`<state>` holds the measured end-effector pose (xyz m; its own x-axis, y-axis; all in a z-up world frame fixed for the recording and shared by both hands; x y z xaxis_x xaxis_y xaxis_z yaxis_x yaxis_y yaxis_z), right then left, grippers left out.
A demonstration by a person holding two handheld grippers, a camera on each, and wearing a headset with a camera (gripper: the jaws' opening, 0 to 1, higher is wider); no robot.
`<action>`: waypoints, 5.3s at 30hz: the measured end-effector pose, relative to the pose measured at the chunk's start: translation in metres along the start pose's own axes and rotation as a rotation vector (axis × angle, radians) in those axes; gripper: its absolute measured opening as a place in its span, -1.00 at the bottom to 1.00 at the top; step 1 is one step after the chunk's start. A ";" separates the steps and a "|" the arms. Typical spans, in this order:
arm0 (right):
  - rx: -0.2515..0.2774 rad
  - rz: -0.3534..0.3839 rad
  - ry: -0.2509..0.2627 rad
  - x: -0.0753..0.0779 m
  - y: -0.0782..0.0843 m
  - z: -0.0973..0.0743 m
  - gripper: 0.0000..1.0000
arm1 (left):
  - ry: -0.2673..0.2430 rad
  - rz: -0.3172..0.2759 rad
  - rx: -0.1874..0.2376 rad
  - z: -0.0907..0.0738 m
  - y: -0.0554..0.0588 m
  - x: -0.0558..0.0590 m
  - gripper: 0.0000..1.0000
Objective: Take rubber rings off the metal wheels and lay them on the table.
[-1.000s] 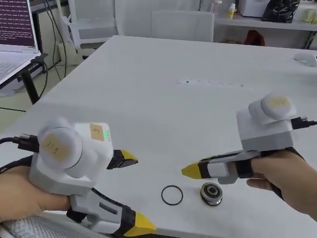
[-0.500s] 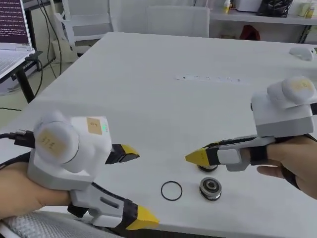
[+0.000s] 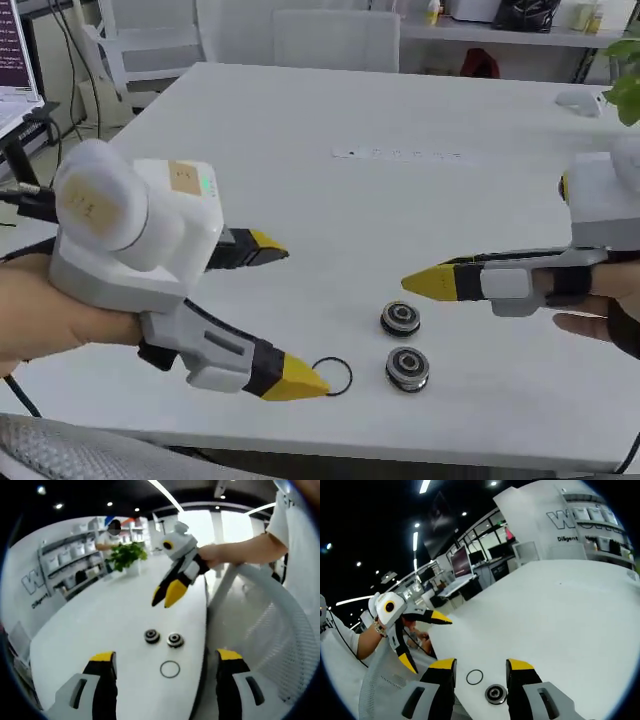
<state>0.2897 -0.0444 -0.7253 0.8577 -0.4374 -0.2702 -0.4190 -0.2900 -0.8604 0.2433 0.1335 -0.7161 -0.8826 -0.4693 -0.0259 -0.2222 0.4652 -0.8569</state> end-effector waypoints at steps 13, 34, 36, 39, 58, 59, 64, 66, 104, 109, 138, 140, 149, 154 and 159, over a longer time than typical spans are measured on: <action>-0.078 -0.089 -0.012 0.000 0.022 0.008 -0.25 | 0.081 0.085 0.034 0.051 -0.045 0.002 0.52; -0.269 -0.248 -0.025 0.005 0.063 0.031 -0.26 | 0.059 -0.025 0.062 0.106 -0.005 -0.004 -0.09; -0.282 -0.243 -0.023 0.008 0.067 0.031 -0.25 | 0.064 -0.041 0.071 0.108 -0.004 -0.002 -0.10; -0.319 -0.250 -0.019 0.008 0.074 0.032 -0.25 | 0.086 -0.030 0.059 0.113 -0.001 0.000 -0.14; -0.377 -0.231 -0.006 0.017 0.088 0.038 -0.36 | 0.139 -0.031 -0.024 0.133 0.030 0.012 -0.63; -0.378 -0.231 -0.003 0.017 0.088 0.038 -0.37 | 0.142 -0.026 -0.033 0.134 0.031 0.013 -0.62; -0.385 -0.232 0.003 0.019 0.089 0.037 -0.40 | 0.141 -0.053 -0.034 0.139 0.031 0.013 -0.60; -0.384 -0.237 -0.004 0.018 0.089 0.037 -0.42 | 0.142 -0.056 -0.030 0.139 0.031 0.014 -0.62; -0.397 -0.091 0.045 0.027 0.092 0.031 -1.00 | 0.120 -0.085 -0.002 0.139 0.035 0.010 -0.72; -0.377 0.038 0.052 0.030 0.091 0.028 -1.00 | 0.120 -0.086 -0.002 0.139 0.035 0.010 -0.72; -0.264 0.238 0.033 0.022 0.079 0.026 -1.00 | 0.111 -0.073 -0.010 0.138 0.035 0.010 -0.72; -0.262 0.244 0.031 0.022 0.079 0.026 -1.00 | 0.110 -0.071 -0.009 0.138 0.035 0.011 -0.72; -0.247 0.275 0.015 0.024 0.079 0.027 -1.00 | 0.101 -0.075 -0.008 0.138 0.035 0.010 -0.72; -0.216 0.322 0.011 0.027 0.078 0.026 -1.00 | 0.089 -0.081 -0.007 0.138 0.035 0.008 -0.72; -0.206 0.326 0.003 0.026 0.076 0.028 -1.00 | 0.088 -0.088 -0.006 0.138 0.035 0.008 -0.72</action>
<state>0.2886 -0.0542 -0.8099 0.6686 -0.5373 -0.5141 -0.7212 -0.3003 -0.6242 0.2858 0.0421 -0.8170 -0.8926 -0.4408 0.0952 -0.3028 0.4294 -0.8508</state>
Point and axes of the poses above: the centre of the closed fingertips' face, and the gripper's own axes: z roughly forward along the fingers, x roughly to its right, y roughly out of its underside, the point moved 6 cm from there along -z, roughly backward along the fingers, and after that the axes turned 8 degrees about -z, right-handed, at the moved point
